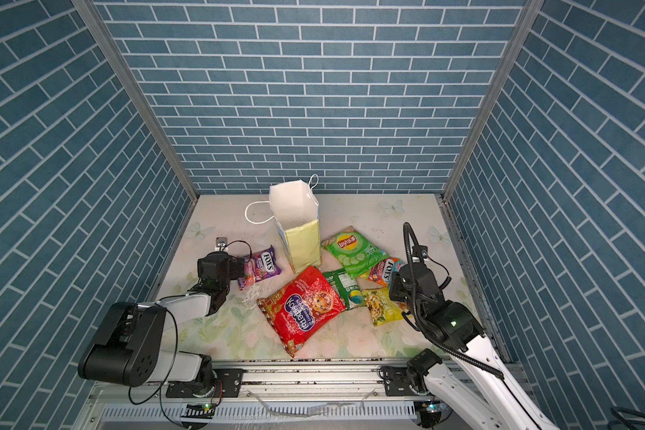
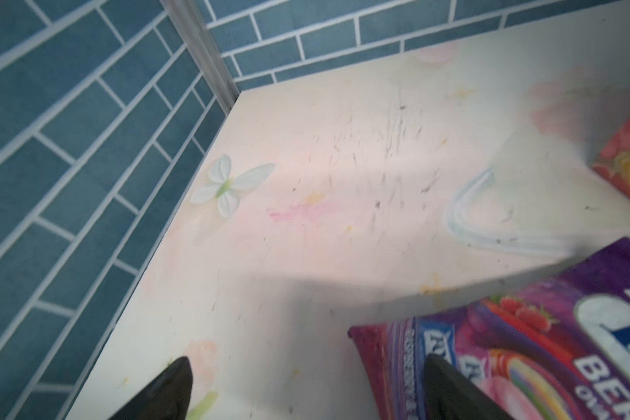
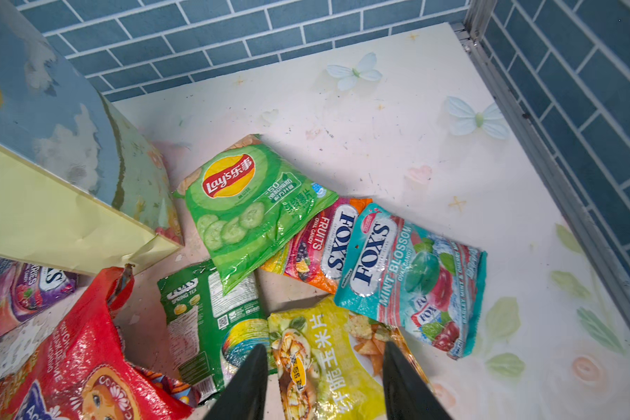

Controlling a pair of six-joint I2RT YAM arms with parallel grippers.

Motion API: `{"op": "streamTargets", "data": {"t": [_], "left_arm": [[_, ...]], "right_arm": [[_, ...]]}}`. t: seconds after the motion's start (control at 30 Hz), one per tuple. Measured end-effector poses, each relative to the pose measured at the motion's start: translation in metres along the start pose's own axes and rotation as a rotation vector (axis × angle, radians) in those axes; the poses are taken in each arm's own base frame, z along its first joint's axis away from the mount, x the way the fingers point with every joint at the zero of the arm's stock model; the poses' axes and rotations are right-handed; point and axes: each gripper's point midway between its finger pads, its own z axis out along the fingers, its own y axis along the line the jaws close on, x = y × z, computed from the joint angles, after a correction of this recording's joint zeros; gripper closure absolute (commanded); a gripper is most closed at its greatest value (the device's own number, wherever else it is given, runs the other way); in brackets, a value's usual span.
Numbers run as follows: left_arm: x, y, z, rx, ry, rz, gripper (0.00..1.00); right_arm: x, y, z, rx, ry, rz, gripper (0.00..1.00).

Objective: Take the snacks out of the paper bag
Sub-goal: Reset both arms

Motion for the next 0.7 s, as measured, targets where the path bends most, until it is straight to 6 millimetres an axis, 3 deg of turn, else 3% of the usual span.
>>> {"op": "streamTargets", "data": {"t": [0.23,0.43,0.57,0.7], "left_arm": [[-0.013,0.001,0.012,0.04,-0.071,-0.037,0.01],[0.011,0.001,0.008,0.055,-0.076,-0.046,0.0],[0.002,-0.001,0.008,0.069,-0.107,-0.054,0.0],[-0.001,-0.001,0.007,0.075,-0.12,-0.058,0.0]], "right_arm": [[-0.008,-0.025,-0.017,0.082,-0.084,0.034,0.46],[-0.014,-0.037,-0.017,0.156,-0.118,0.015,0.43],[-0.019,-0.045,-0.002,0.249,-0.142,-0.059,0.36],[-0.008,-0.064,0.031,0.359,-0.143,-0.132,0.34]]}}
